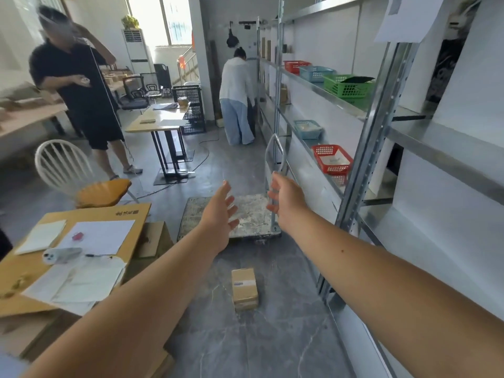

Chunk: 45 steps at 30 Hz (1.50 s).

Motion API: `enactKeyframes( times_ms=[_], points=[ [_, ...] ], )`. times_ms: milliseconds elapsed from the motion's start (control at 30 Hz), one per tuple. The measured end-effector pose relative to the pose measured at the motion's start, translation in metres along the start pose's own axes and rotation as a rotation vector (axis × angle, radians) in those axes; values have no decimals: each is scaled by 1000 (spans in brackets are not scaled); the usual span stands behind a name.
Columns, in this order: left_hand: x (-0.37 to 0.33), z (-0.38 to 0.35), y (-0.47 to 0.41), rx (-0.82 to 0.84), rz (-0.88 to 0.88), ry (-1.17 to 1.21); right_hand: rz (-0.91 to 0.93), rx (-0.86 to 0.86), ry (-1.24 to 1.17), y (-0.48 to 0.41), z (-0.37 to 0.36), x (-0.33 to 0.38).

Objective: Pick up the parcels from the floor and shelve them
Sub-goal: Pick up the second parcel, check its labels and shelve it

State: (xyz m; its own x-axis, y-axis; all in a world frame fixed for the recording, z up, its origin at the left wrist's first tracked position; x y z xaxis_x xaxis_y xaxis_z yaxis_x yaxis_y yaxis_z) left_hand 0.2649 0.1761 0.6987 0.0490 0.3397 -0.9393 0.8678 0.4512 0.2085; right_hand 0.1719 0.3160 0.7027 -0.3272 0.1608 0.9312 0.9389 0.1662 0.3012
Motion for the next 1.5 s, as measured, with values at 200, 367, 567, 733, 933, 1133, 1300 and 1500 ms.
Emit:
enactKeyframes(
  times_ms=[200, 367, 567, 733, 933, 1133, 1300, 1500],
  points=[
    [20, 4, -51, -115, 40, -26, -108, 61, 20, -54, 5, -28],
    [49, -1, -89, -160, 78, -43, -201, 70, 67, -96, 16, -56],
    [105, 4, -112, -201, 192, -13, -306, 66, 92, -138, 23, -94],
    [129, 21, -145, -233, 248, -14, -350, 64, 113, -166, 15, -117],
    [158, 51, -206, -183, 323, -30, -435, 4, 134, -202, -8, -159],
    [187, 94, -270, -179, 439, -43, -510, -85, 123, -245, -40, -202],
    [215, 134, -313, -173, 521, -79, -579, -146, 150, -275, -63, -246],
    [265, 166, -346, -169, 626, -161, -667, -173, 158, -305, -75, -296]
  ],
)
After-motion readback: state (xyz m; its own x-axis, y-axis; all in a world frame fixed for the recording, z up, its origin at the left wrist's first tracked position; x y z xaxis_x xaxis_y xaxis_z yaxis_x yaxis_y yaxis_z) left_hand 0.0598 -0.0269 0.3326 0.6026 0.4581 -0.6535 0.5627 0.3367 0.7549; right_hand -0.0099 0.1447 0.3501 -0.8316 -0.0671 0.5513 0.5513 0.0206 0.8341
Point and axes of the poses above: each hand's wrist, its own y-axis away from the middle knuckle, its own z-axis out of the back of the hand, x = y × z, the point moved 6 cm from there along -y, towards the middle knuckle, and after that the axes turned 5 degrees about -z, right-handed, at the moved point
